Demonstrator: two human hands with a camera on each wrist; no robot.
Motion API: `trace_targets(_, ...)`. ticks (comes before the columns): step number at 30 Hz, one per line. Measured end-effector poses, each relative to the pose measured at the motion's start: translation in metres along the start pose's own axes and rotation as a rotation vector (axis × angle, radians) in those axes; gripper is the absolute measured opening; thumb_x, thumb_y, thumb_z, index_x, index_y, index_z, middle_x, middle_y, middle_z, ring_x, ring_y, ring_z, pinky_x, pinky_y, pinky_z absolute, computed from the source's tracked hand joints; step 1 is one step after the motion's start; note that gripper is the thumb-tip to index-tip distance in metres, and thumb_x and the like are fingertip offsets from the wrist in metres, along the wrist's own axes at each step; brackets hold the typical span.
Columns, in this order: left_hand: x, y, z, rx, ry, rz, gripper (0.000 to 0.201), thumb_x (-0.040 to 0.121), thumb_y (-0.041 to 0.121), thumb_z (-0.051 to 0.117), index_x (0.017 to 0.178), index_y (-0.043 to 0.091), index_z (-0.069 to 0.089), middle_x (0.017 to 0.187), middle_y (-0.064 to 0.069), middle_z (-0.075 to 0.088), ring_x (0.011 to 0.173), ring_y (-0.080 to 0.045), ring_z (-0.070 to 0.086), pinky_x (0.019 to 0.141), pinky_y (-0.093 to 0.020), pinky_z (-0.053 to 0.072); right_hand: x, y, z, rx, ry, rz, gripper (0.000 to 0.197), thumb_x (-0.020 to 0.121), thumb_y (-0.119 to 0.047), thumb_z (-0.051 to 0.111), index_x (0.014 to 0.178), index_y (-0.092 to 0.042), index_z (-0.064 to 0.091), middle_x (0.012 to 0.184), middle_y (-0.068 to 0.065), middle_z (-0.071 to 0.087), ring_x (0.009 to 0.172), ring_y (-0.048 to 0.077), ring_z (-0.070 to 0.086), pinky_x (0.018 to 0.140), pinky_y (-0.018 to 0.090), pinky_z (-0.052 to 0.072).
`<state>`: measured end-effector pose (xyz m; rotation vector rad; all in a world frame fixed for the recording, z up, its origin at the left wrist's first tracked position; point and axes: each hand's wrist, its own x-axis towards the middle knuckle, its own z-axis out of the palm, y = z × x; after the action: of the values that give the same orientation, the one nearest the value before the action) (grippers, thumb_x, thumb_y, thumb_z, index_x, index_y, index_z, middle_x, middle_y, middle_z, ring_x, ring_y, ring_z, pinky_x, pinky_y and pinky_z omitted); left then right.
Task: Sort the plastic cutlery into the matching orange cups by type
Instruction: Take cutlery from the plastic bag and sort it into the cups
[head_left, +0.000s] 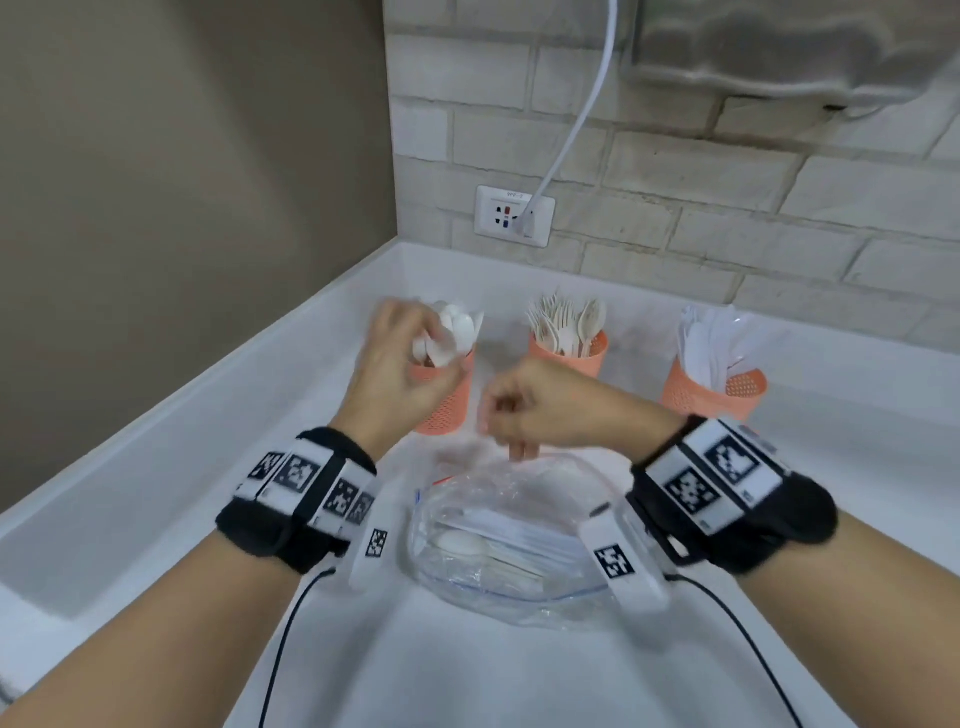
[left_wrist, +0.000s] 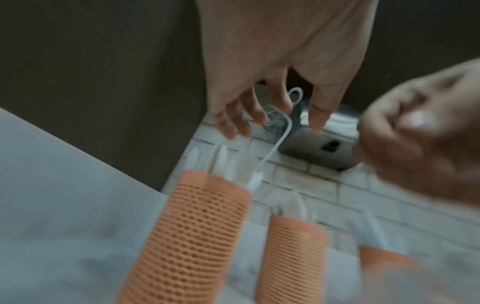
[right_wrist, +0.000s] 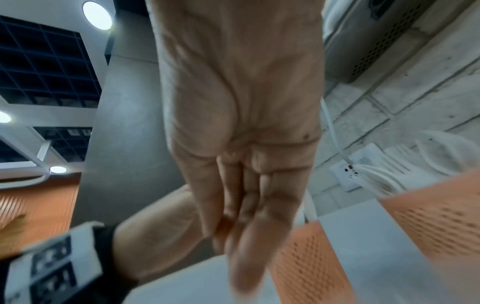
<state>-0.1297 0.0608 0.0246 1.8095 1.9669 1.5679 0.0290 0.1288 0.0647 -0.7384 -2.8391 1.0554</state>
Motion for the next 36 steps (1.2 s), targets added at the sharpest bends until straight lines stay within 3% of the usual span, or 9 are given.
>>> trace_targets(3,-0.03,0.013,0.007,0.128,-0.619,-0.083,0.014,0.076,0.032,0.071,0.07,0.023,0.062,0.092,-0.002,0.052,0.089,-0.01,0.053,0.075,-0.018,0.035,-0.02,0.018,0.025,-0.272,-0.322,0.112,0.018,0.085,-0.014,0.06,0.097,-0.004,0.068,0.085,0.01,0.072,0.068,0.016,0.064,0.073,0.028,0.052)
trace_targets(6,-0.055,0.011,0.016,0.418,-1.012,-0.316,0.021,0.076,0.036,0.067,0.088,0.026,0.053,0.095,-0.002,0.046,0.077,-0.02,0.054,0.061,-0.022,0.038,-0.028,0.037,0.054,-0.511,-0.392,0.221,0.064,0.075,-0.041,0.072,0.125,-0.008,0.049,0.115,0.006,0.054,0.096,0.022,0.054,0.081,0.031,0.044)
trace_targets(9,-0.057,0.009,0.022,0.46,-0.986,-0.464,0.031,0.079,0.014,0.06,0.105,0.019,0.043,0.086,0.0,0.045,0.064,-0.012,0.045,0.048,-0.021,0.034,-0.033,0.044,0.077,-0.52,-0.306,0.195,0.078,0.068,-0.044,0.076,0.127,-0.009,0.039,0.119,0.008,0.044,0.104,0.022,0.044,0.083,0.033,0.042)
trace_targets(12,-0.05,0.007,0.026,0.382,-0.842,-0.514,0.037,0.081,-0.001,0.053,0.114,0.013,0.048,0.108,-0.006,0.051,0.086,-0.017,0.049,0.059,-0.02,0.038,-0.037,0.041,0.086,-0.484,-0.274,0.174,0.068,0.07,-0.034,0.077,0.12,-0.006,0.041,0.109,0.009,0.045,0.101,0.025,0.046,0.072,0.03,0.04)
trace_targets(18,-0.041,0.014,0.028,-0.257,-0.405,-0.715,0.047,0.078,-0.018,0.053,0.117,0.009,0.052,0.128,-0.013,0.052,0.1,-0.017,0.053,0.064,-0.022,0.043,-0.042,0.051,0.079,-0.245,-0.086,0.219,0.054,0.07,-0.016,0.073,0.111,-0.008,0.04,0.086,0.002,0.049,0.076,0.019,0.049,0.054,0.028,0.039)
trace_targets(25,-0.043,0.017,0.022,-0.045,-0.607,-0.595,0.07,0.083,-0.013,0.04,0.14,0.029,0.034,0.117,-0.004,0.046,0.094,-0.023,0.054,0.061,-0.024,0.046,-0.057,0.068,0.055,0.191,0.039,0.178,0.061,0.072,-0.004,0.065,0.131,-0.014,0.048,0.122,0.002,0.058,0.114,0.018,0.052,0.1,0.033,0.041)
trace_targets(29,-0.049,0.018,0.033,0.038,-0.631,-0.603,0.07,0.085,-0.009,0.04,0.143,0.028,0.027,0.086,-0.006,0.05,0.069,-0.019,0.048,0.056,-0.024,0.041,-0.066,0.069,0.05,0.563,0.17,0.152,0.06,0.074,0.002,0.072,0.128,-0.013,0.049,0.105,-0.005,0.065,0.094,0.006,0.063,0.08,0.019,0.048)
trace_targets(33,-0.051,0.025,0.042,0.124,-0.707,-0.422,0.068,0.088,-0.004,0.039,0.144,0.029,0.022,0.128,-0.016,0.051,0.09,-0.023,0.053,0.073,-0.029,0.049,-0.066,0.081,0.047,0.796,0.384,0.232,0.049,0.07,-0.004,0.077,0.116,-0.005,0.059,0.111,0.013,0.069,0.106,0.025,0.064,0.098,0.039,0.05)
trace_targets(36,-0.051,0.029,0.043,0.144,-0.722,-0.324,0.062,0.089,-0.007,0.029,0.14,0.028,0.035,0.133,-0.011,0.048,0.102,-0.024,0.051,0.076,-0.022,0.043,-0.068,0.09,0.046,0.861,0.541,0.306,0.031,0.071,0.001,0.073,0.097,-0.011,0.062,0.107,0.018,0.067,0.103,0.032,0.063,0.097,0.047,0.049)
